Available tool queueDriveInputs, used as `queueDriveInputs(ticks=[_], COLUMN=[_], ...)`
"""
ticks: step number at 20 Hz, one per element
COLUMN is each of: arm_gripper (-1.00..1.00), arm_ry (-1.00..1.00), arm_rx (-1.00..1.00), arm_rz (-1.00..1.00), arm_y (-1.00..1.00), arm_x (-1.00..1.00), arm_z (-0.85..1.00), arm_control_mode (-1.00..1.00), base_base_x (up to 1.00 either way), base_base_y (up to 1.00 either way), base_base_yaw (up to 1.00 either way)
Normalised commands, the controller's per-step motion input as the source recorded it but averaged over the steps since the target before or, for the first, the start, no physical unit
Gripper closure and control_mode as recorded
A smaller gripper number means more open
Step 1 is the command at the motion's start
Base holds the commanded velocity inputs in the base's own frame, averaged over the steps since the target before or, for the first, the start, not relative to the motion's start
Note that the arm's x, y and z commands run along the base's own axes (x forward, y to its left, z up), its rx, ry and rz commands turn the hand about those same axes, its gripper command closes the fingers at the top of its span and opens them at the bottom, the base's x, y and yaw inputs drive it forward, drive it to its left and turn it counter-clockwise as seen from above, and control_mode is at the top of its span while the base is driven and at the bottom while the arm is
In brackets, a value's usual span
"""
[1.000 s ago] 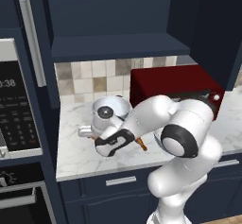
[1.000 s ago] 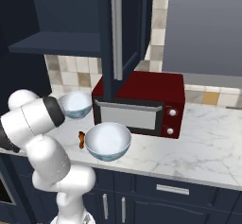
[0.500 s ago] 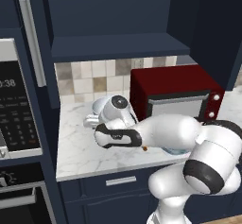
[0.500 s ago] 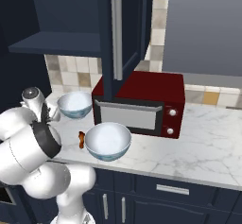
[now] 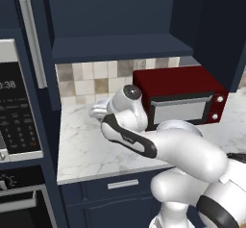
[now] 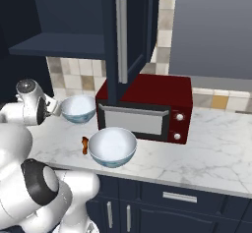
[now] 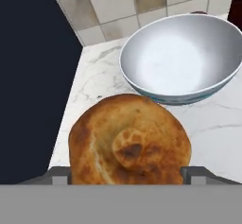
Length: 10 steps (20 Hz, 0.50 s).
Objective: Pick both bowls and place them on the counter. Then place the chicken drumstick in one bowl and place the bread in the other bowl.
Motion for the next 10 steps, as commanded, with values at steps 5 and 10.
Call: queueDriveInputs(ticks=[5,10], arm_gripper=[1.0,1.0], arm_ry=[-0.3,-0.09], arm_rx=[-0.05,-0.03], arm_rz=[0.0,-0.01], arm_y=[-0.31,-0.32], arm_x=[-0.12,0.11], arm_z=[0.18,0.2], arm_control_mode=[-1.0,-1.0], base_base_x=[0.0,0.0], base_base_y=[0.0,0.0], base_base_yaw=[0.0,0.0])
